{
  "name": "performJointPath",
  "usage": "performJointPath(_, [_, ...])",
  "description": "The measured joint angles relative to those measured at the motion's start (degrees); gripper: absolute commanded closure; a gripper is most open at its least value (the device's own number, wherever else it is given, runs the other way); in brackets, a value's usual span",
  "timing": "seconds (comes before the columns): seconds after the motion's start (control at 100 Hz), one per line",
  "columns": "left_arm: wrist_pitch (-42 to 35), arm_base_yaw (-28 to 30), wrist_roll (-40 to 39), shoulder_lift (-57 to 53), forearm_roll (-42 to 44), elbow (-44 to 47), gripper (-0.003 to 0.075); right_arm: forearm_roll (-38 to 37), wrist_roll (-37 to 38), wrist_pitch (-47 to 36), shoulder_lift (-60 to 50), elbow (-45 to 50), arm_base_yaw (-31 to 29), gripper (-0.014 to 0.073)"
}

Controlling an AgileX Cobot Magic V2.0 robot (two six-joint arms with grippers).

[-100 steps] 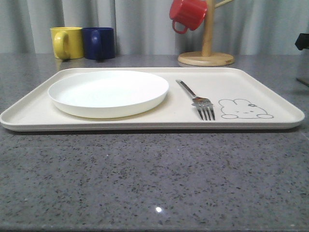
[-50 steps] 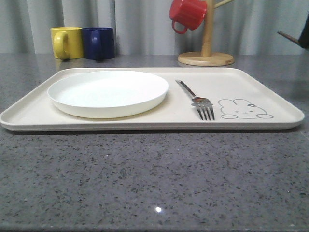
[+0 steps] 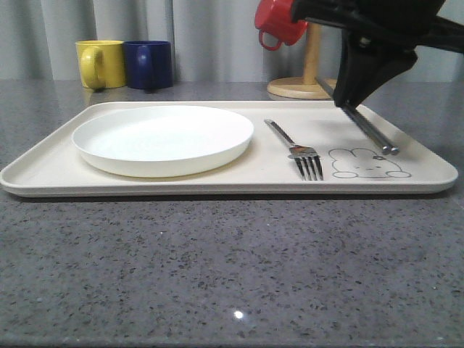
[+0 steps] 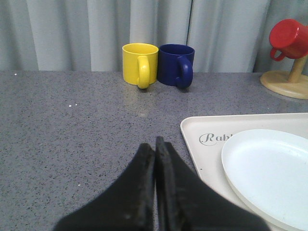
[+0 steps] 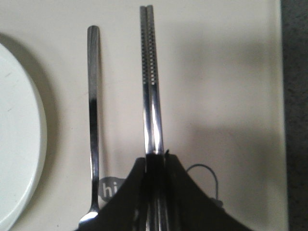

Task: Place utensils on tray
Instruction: 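Place the chopsticks on the tray next to the fork and release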

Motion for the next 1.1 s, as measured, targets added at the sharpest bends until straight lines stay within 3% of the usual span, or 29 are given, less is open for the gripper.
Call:
performJointPath(0.45, [0.00, 0.00, 0.00, 0.00, 0.00, 0.00, 0.0738, -1.48, 4.19, -4.02, 5.76, 0.00, 1.45, 0.0563])
performJointPath(0.55, [0.00, 0.00, 0.00, 0.00, 0.00, 0.00, 0.0738, -1.48, 4.29, -4.11, 5.89, 0.00, 1.45, 0.0509])
performJointPath(0.79, [0.00, 0.00, 0.00, 0.00, 0.00, 0.00, 0.0738, -1.48, 4.61, -4.24, 5.89, 0.00, 1.45, 0.0279])
performJointPath(1.1, [0.00, 0.00, 0.00, 0.00, 0.00, 0.00, 0.0738, -2.71, 4.66, -1.51, 4.46, -0.69, 1.17, 0.0267])
